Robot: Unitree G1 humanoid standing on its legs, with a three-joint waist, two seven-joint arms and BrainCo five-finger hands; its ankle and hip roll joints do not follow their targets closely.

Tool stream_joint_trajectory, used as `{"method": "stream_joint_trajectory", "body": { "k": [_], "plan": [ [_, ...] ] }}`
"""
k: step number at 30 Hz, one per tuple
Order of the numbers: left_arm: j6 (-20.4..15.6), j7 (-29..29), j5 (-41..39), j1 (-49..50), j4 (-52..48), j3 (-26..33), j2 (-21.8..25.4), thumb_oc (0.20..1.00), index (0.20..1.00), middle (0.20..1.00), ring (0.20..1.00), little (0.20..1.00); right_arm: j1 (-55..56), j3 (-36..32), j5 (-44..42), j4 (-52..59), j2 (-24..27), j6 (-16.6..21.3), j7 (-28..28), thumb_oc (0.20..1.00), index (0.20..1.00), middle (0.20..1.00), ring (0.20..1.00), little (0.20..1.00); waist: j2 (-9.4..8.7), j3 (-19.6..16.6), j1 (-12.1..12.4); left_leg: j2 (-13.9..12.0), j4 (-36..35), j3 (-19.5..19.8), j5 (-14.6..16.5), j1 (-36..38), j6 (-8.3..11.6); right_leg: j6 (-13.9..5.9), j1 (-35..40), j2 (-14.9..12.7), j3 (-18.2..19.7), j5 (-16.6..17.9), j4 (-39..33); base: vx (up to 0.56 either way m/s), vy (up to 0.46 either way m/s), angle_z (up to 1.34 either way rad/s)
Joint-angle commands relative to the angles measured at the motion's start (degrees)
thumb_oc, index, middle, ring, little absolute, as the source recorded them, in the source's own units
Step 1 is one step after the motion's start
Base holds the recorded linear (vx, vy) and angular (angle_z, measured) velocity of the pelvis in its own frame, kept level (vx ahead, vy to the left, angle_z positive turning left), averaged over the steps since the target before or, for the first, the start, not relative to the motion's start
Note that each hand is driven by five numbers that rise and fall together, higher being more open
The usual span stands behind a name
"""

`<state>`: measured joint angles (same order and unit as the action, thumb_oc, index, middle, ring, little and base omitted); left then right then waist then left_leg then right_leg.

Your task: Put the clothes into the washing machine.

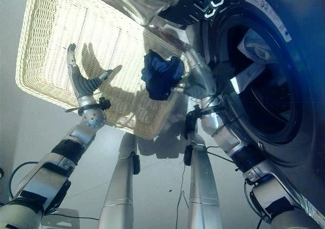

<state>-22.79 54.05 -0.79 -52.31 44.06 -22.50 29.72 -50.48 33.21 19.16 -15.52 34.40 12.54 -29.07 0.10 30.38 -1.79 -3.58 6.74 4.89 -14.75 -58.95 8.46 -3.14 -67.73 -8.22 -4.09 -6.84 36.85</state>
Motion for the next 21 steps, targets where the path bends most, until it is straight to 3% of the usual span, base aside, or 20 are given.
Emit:
{"method": "stream_joint_trajectory", "body": {
  "k": [1,10,18,21],
  "plan": [
    [-0.9,2.2,-0.9,-2.8,1.9,4.4,-1.0,1.0,1.0,1.0,1.0,1.0,-1.6,2.6,2.2,5.1,0.7,2.6,1.7,1.0,1.0,1.0,1.0,1.0,0.18,-0.6,0.8,5.4,7.4,-4.8,8.7,2.1,-3.37,-3.86,7.8,5.2,-3.5,10.5,-17.1,0.0,-0.031,0.03],
    [-1.8,-0.8,-6.0,-7.7,10.0,4.3,-1.6,1.0,1.0,1.0,1.0,1.0,-13.5,13.5,2.1,-6.0,-4.7,-12.0,3.1,1.0,1.0,1.0,1.0,1.0,0.51,-0.6,3.1,5.9,7.5,-4.0,7.9,1.9,-2.93,-3.27,8.1,4.8,-4.7,10.5,-17.3,0.0,-0.019,0.02],
    [-2.0,-1.6,-7.1,-10.7,13.2,2.8,-1.9,1.0,1.0,1.0,1.0,1.0,-19.7,17.7,0.7,-14.7,-7.1,-19.5,2.1,1.0,1.0,1.0,1.0,1.0,0.8,-0.6,4.3,6.4,7.7,-3.4,7.6,1.7,-2.95,-3.15,8.0,4.7,-5.3,10.9,-17.1,0.01,-0.012,0.02],
    [-2.2,-2.2,-7.4,-12.0,14.0,1.8,-2.4,1.0,1.0,1.0,1.0,1.0,-22.7,19.4,1.9,-22.8,-8.8,-23.9,1.9,1.0,1.0,1.0,1.0,1.0,1.22,-0.6,5.2,6.7,7.6,-3.1,7.4,1.6,-3.16,-3.17,7.9,4.5,-5.8,11.3,-17.1,0.01,-0.023,0.04]
  ]
}}
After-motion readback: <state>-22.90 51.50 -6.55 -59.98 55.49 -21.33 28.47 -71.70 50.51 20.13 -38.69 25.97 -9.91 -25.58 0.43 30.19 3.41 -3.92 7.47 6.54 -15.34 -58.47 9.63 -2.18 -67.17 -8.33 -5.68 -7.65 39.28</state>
